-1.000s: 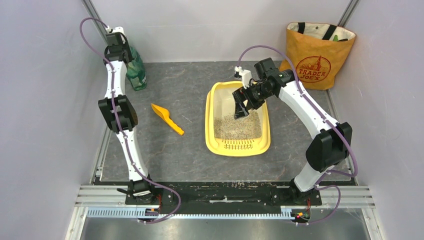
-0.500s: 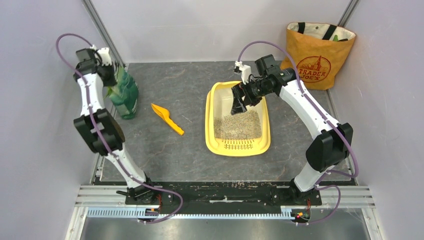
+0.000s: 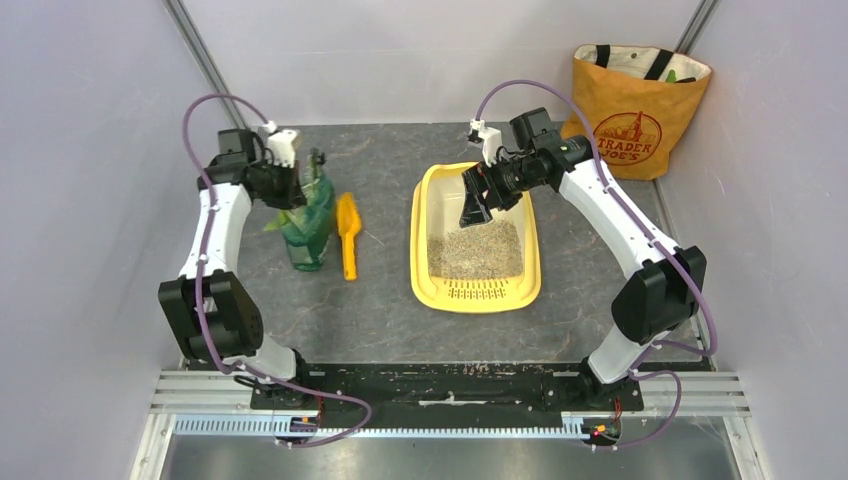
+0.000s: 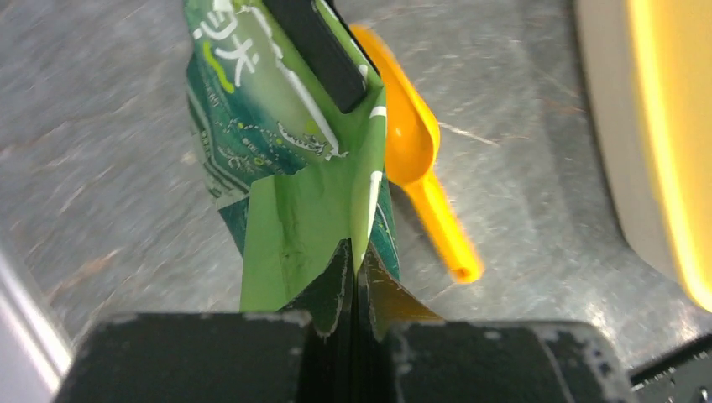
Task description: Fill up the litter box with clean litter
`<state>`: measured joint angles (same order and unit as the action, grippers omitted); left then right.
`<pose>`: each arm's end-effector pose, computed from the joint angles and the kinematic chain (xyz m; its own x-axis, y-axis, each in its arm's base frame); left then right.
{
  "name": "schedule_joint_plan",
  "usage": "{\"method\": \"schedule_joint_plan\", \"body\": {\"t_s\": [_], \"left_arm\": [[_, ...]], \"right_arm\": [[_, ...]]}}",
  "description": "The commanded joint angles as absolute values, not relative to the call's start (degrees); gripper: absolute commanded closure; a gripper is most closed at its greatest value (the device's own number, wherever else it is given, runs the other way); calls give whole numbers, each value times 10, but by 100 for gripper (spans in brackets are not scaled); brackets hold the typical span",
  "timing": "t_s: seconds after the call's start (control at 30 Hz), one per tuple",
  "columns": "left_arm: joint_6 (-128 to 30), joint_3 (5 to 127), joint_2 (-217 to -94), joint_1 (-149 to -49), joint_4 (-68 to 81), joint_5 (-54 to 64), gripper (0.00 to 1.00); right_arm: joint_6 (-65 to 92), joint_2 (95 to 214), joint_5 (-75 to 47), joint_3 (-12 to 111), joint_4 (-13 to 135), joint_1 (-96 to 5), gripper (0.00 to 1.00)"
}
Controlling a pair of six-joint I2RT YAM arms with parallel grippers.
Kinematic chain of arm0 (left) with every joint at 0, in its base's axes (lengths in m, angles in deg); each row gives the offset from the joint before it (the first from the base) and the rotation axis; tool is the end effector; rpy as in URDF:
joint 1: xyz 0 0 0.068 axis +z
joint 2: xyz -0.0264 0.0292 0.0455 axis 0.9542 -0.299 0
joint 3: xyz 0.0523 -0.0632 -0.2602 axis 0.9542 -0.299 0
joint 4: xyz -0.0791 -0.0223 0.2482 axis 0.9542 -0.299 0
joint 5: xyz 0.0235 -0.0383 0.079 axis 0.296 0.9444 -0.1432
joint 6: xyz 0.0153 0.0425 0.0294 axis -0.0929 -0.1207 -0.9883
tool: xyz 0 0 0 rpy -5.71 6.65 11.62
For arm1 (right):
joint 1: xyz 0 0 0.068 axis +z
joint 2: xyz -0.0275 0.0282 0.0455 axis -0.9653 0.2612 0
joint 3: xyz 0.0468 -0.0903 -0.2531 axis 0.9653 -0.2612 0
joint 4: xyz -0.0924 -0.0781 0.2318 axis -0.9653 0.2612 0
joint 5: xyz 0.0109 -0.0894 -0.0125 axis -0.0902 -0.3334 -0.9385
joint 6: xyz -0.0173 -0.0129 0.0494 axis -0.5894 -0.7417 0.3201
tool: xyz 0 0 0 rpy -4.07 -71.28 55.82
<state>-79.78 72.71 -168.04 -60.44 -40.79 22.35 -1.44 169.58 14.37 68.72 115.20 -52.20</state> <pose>0.3189 0.0532 0.3128 -0.7317 0.1485 -0.6653 0.3138 0.9398 -0.1354 0.3161 0.1549 0.3447 -0.6754 -0.4022 -0.6181 -0.7142 0.5656 0.4123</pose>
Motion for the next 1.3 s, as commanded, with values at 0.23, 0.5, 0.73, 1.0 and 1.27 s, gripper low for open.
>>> {"method": "schedule_joint_plan", "body": {"t_s": [0.23, 0.5, 0.73, 1.0, 1.27], "left_arm": [[-964, 768, -1670, -664, -464, 309, 98], [-1210, 750, -1639, -639, -542, 286, 98], [-1328, 788, -1658, -614, -570, 331, 98], [-1404, 844, -1708, -586, -665, 376, 93], [-1318, 816, -1663, -584, -612, 428, 27]], "right_arm": [[-22, 1664, 150, 693, 1146, -521, 3], [-28, 1685, 171, 715, 1139, -517, 3], [-31, 1718, 181, 749, 1131, -494, 3], [-87, 1736, 190, 788, 1119, -480, 3], [-239, 1740, 243, 780, 969, -456, 3]]}}
